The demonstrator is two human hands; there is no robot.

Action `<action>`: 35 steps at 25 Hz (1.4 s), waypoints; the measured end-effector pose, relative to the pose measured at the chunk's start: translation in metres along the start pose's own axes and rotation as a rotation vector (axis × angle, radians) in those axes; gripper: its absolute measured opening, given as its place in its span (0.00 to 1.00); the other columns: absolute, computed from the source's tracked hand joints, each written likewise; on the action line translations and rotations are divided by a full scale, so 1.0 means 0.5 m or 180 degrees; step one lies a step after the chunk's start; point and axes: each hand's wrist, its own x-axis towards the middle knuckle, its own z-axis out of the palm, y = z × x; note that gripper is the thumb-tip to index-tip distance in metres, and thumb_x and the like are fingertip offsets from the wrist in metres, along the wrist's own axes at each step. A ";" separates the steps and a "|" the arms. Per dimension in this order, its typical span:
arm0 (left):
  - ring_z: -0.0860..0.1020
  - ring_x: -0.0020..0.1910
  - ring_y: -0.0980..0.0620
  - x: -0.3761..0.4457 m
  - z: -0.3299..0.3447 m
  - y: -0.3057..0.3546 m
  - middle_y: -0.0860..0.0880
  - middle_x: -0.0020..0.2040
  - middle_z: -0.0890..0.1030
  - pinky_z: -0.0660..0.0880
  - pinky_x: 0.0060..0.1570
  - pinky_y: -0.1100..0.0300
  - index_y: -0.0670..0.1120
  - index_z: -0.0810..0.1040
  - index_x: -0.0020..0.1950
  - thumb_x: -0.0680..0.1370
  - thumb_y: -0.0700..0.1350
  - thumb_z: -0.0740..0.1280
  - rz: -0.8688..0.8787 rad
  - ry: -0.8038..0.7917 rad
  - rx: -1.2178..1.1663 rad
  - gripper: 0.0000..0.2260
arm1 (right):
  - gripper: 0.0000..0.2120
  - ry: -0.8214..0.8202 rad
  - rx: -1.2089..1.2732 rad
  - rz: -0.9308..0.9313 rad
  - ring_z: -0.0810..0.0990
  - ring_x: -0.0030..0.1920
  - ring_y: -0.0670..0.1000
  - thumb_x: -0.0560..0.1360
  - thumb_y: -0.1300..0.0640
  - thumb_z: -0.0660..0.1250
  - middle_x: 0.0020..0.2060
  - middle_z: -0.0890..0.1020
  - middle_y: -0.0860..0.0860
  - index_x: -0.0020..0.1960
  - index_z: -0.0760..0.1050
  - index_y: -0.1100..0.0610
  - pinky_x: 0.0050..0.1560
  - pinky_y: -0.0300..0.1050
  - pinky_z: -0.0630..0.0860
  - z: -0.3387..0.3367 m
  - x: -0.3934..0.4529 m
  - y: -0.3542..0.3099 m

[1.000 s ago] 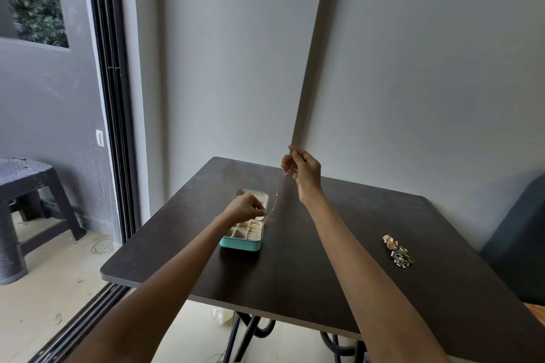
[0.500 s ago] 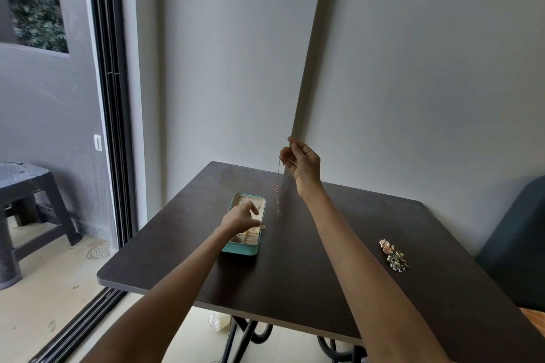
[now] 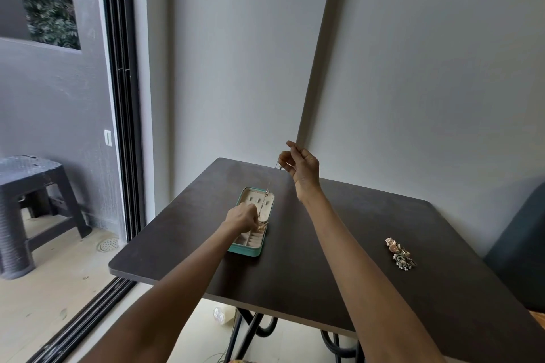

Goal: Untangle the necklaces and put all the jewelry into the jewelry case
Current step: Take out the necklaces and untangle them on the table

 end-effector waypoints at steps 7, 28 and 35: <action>0.69 0.30 0.55 -0.002 -0.046 -0.025 0.48 0.36 0.74 0.65 0.25 0.68 0.42 0.77 0.48 0.78 0.39 0.64 -0.0198 0.0251 -0.2578 0.04 | 0.09 -0.0112 0.0039 0.0204 0.79 0.37 0.49 0.79 0.64 0.61 0.36 0.79 0.54 0.56 0.76 0.63 0.43 0.42 0.80 0.007 -0.032 0.035; 0.64 0.30 0.55 0.036 -0.301 0.102 0.47 0.34 0.72 0.60 0.25 0.67 0.39 0.74 0.60 0.80 0.37 0.60 0.0791 0.0926 -0.3561 0.10 | 0.09 -0.0859 -0.2000 0.1465 0.76 0.30 0.47 0.76 0.71 0.58 0.33 0.77 0.54 0.47 0.75 0.63 0.31 0.35 0.77 0.005 -0.105 0.158; 0.63 0.29 0.55 0.042 -0.344 0.120 0.47 0.34 0.72 0.60 0.27 0.66 0.41 0.75 0.59 0.80 0.38 0.60 0.0918 0.0997 -0.3706 0.09 | 0.17 -0.1162 -0.3642 0.1095 0.80 0.42 0.48 0.72 0.71 0.58 0.46 0.83 0.52 0.51 0.83 0.60 0.53 0.40 0.76 0.001 -0.118 0.185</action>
